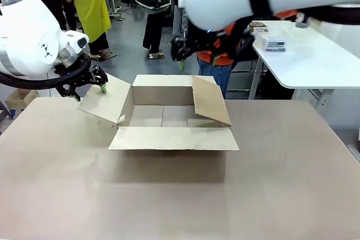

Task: Pack the gift set into the box.
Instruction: Place both hands on the side flaps of the Package Box and spread them outward.

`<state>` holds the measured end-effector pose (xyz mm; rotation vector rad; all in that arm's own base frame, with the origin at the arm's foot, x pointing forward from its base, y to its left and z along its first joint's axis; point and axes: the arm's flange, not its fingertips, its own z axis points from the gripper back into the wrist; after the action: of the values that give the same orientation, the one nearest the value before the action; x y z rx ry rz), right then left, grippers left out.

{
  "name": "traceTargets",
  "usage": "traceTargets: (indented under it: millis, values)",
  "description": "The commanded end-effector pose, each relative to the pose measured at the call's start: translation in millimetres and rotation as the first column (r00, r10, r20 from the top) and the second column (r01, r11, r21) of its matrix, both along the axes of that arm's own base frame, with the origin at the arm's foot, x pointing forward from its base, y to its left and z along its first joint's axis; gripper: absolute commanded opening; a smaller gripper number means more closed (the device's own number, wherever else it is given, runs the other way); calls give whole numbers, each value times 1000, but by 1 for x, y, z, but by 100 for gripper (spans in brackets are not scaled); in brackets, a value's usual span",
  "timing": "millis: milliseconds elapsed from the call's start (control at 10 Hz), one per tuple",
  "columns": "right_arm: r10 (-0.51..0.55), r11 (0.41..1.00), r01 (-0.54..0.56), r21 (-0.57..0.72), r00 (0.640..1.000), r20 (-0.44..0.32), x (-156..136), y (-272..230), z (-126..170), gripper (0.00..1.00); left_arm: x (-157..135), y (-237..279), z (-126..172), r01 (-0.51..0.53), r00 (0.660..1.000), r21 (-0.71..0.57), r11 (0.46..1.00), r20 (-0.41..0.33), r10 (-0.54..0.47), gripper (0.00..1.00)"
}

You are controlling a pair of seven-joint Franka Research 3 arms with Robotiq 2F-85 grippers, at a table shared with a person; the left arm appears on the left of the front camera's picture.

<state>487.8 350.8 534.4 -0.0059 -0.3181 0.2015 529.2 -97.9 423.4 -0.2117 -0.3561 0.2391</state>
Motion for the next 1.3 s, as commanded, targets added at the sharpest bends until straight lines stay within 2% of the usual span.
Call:
traceTargets:
  millis: [0,300,500,600,800,900,1200]
  values:
    - [-57,997,57,-55,998,2,24,29,-19,100,-2,-2,1,-17,1000,14,1000,-1,17,100]
    - [-103,964,97,-247,995,-12,32,50,-65,100,-2,-2,1,-17,1000,14,1000,-1,17,100]
    - [-183,917,184,-353,982,37,41,43,-89,100,-2,-2,1,-17,1000,14,1000,-1,17,100]
    - [-186,910,185,-371,982,33,42,42,-101,100,-2,-2,1,-17,1000,14,1000,-1,17,100]
    - [-240,877,256,-407,966,90,47,33,-120,100,-2,-2,1,-17,1000,14,1000,-1,17,100]
    - [-250,876,265,-402,964,90,49,31,-124,100,-2,-2,1,-17,1000,14,1000,-1,17,100]
    - [-287,833,342,-434,939,188,55,25,-131,100,-2,-2,1,-17,1000,14,1000,-1,17,100]
